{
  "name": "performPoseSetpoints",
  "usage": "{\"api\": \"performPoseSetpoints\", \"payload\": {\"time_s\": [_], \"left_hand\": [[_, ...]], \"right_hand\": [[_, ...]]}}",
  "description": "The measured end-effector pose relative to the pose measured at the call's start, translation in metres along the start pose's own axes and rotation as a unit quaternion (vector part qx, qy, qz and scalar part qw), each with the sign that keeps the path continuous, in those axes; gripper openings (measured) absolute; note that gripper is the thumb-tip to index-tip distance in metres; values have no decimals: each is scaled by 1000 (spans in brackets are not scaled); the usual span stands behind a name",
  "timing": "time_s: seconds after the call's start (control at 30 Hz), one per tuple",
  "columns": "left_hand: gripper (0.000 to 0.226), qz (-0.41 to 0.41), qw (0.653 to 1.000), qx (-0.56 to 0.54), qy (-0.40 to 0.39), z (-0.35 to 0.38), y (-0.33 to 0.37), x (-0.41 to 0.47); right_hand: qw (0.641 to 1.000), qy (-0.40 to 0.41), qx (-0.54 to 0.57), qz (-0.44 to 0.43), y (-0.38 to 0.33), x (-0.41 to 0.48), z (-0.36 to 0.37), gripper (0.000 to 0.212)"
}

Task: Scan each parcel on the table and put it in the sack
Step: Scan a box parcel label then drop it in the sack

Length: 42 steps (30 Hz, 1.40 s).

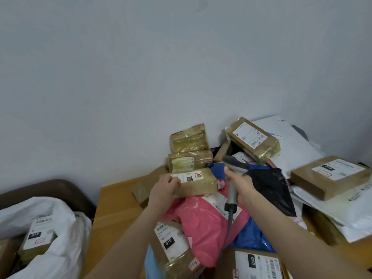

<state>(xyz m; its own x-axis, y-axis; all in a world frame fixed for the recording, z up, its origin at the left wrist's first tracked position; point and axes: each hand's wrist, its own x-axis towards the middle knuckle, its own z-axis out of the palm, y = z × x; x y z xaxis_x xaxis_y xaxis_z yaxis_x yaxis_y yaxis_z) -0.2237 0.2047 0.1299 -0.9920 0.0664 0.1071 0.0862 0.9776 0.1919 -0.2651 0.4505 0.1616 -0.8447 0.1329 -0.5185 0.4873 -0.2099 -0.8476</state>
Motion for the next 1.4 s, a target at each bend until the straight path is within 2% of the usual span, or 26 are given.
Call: {"api": "performPoseSetpoints", "payload": {"time_s": [0.07,0.17,0.23,0.3,0.37,0.47,0.53,0.6,0.67,0.73,0.77,0.83,0.9,1.03,1.17,1.23,1.4], "left_hand": [[24,-28,999,-38,-14,5,-7,-3],[35,-144,984,-93,48,5,-18,-3],[45,-256,956,-136,50,6,-26,1],[53,-345,922,-176,-25,8,-31,6],[52,-397,877,-259,-81,7,-29,7],[49,-432,822,-368,-52,6,-32,8],[63,-448,791,-416,-13,4,-36,11],[75,-485,740,-464,39,1,-38,13],[69,-521,650,-548,72,-2,-37,17],[61,-520,554,-645,88,-6,-28,22],[61,-513,531,-668,96,-7,-22,26],[64,-505,524,-680,89,-6,-7,34],[63,-515,534,-667,66,-2,5,41],[56,-524,541,-658,23,8,19,43],[39,-499,554,-663,60,4,16,40],[26,-464,573,-672,63,-12,9,36],[35,-393,644,-652,79,-65,-24,16]], "right_hand": [[1000,0,-20,12,11,1,3,43],[999,-3,-44,15,19,2,8,47],[999,-21,-42,16,21,4,13,49],[998,-39,-45,20,23,7,19,49],[997,-45,-53,22,25,8,22,48],[998,-41,-47,22,27,11,24,43],[998,-40,-44,23,26,11,24,36],[997,-55,-43,25,23,11,23,26],[996,-71,-44,27,22,8,23,18],[995,-81,-48,27,21,5,24,20],[995,-86,-48,28,22,3,27,21],[994,-96,-47,27,23,-3,33,16],[993,-101,-49,22,23,-7,37,13],[994,-103,-42,21,21,-7,31,23],[995,-101,-11,9,14,-13,29,20],[994,-105,11,0,8,-23,38,17],[987,-159,34,-12,-3,-64,82,17]]}}
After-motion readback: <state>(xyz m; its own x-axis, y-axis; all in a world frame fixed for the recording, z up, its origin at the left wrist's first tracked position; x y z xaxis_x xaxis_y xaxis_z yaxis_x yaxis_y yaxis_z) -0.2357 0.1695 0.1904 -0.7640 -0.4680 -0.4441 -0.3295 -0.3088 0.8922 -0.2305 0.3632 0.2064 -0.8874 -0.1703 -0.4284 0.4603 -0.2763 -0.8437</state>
